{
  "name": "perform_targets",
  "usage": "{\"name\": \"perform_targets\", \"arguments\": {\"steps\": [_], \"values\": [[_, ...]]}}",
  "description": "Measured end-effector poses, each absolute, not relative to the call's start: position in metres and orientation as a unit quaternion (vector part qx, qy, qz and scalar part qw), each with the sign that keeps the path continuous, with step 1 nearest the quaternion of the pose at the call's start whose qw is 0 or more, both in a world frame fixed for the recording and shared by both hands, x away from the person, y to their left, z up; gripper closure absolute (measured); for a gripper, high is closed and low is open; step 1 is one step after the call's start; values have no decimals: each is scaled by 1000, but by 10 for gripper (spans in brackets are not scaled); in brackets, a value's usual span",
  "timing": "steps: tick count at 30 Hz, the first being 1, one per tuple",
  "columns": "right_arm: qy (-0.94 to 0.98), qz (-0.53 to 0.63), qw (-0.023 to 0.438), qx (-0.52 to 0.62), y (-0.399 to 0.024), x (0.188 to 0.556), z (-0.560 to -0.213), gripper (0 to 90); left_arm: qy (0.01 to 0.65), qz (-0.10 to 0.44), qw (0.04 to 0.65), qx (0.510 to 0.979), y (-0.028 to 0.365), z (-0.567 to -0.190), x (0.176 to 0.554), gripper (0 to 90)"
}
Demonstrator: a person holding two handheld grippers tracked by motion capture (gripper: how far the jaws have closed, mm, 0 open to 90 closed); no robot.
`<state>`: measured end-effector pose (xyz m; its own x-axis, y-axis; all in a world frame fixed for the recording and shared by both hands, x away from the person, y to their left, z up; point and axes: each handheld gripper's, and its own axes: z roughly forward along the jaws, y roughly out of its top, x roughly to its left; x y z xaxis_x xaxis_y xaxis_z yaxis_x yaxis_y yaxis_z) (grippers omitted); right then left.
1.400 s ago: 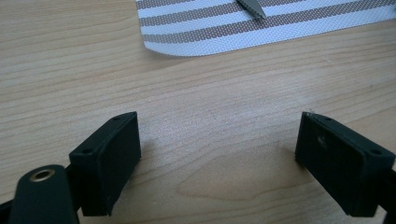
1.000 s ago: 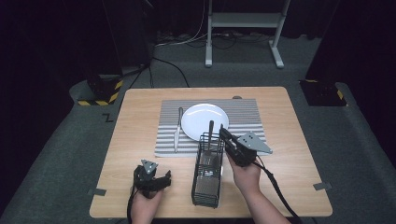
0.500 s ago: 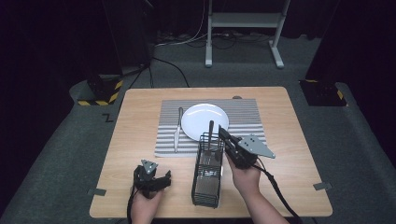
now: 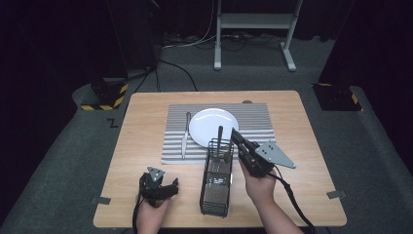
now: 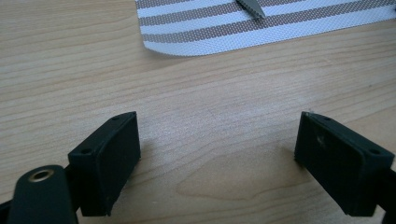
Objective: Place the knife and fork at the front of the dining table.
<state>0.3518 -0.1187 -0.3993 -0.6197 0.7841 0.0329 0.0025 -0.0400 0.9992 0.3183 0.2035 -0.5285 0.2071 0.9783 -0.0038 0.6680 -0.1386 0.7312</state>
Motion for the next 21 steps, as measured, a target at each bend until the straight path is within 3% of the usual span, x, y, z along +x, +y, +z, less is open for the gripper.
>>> {"name": "perform_targets", "arguments": {"steps": [21], "values": [[575, 694, 322, 290, -137, 328, -350, 890, 578, 250, 310, 712, 204, -529, 318, 139]]}}
